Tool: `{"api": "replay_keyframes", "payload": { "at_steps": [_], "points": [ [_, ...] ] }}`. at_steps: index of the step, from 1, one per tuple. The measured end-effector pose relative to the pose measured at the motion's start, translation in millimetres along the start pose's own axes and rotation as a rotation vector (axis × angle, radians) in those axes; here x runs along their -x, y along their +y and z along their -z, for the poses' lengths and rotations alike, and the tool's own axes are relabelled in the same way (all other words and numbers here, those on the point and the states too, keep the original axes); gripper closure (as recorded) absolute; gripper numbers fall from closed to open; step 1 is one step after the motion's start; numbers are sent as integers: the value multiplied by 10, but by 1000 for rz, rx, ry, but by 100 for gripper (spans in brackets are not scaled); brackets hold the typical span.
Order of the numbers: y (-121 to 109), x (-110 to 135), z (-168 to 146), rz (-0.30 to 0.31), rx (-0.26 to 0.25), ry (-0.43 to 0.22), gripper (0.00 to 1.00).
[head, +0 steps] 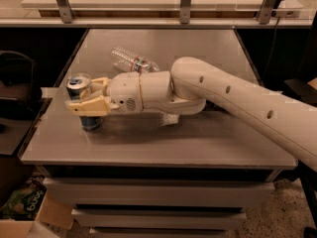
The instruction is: Knock redbull can over
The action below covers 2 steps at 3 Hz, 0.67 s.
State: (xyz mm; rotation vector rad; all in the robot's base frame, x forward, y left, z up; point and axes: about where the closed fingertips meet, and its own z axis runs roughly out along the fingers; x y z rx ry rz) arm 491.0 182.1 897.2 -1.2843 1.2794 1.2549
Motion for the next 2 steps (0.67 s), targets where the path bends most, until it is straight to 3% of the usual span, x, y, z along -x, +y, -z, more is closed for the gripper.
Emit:
{"api": "replay_keyframes", "payload": {
  "at_steps": [1,2],
  "points": [
    [1,1,-1,0,0,0,94],
    [1,3,-1,0,0,0,76]
  ]
}}
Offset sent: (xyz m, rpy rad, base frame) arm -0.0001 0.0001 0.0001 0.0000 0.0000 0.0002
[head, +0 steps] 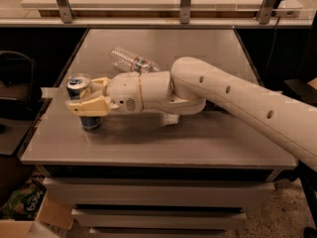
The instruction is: Knock redbull can over
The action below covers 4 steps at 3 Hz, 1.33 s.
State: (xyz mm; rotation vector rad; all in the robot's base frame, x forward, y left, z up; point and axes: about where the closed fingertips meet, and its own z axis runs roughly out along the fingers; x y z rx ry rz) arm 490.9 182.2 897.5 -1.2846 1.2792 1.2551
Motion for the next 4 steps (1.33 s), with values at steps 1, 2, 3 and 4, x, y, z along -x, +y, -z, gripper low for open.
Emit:
{"api": "replay_keyframes", "payload": {
  "at_steps": [1,2,3,4],
  "points": [
    [1,1,-1,0,0,0,52],
    [1,1,-1,0,0,0,51],
    [15,9,-19,2,3,1,74],
    [31,45,-11,14,-3,16,97]
  ]
}}
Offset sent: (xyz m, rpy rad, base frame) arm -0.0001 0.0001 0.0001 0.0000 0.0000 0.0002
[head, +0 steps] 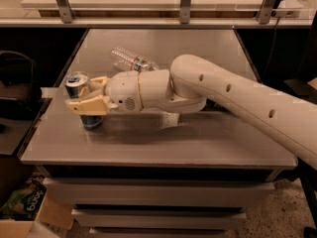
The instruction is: Knock redbull can over
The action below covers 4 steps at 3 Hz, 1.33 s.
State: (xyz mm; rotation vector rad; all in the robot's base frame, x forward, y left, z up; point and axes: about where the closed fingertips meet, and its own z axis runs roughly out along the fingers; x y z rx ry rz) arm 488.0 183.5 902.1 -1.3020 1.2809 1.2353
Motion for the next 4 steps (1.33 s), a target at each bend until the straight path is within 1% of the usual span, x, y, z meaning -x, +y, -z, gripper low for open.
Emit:
{"api": "replay_keyframes", "payload": {
  "at_steps": [1,2,3,4],
  "points": [
    [12,49,5,11,-1,20,100],
    [27,140,23,26,-2,75,100],
    [41,244,115,45,-18,194,100],
    [28,299,292,40,-53,338,100]
  ]
}}
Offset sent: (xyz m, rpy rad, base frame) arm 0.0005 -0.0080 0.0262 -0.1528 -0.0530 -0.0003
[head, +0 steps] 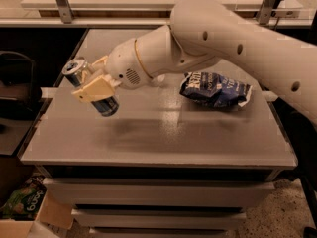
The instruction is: Knock redbull can over
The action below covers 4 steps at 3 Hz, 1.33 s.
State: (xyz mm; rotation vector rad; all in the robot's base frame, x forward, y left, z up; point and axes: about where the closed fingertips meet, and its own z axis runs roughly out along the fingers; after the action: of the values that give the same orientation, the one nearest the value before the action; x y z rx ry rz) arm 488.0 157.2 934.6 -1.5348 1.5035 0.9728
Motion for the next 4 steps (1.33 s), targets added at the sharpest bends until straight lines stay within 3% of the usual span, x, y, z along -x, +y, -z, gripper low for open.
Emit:
{"api": "replay_keyframes", "payload": {
  "at_steps": [2,4],
  "points": [
    [-127,-235,515,-79,-65,282,100],
    [-192,-559,899,-177,-111,483,100]
  ]
}}
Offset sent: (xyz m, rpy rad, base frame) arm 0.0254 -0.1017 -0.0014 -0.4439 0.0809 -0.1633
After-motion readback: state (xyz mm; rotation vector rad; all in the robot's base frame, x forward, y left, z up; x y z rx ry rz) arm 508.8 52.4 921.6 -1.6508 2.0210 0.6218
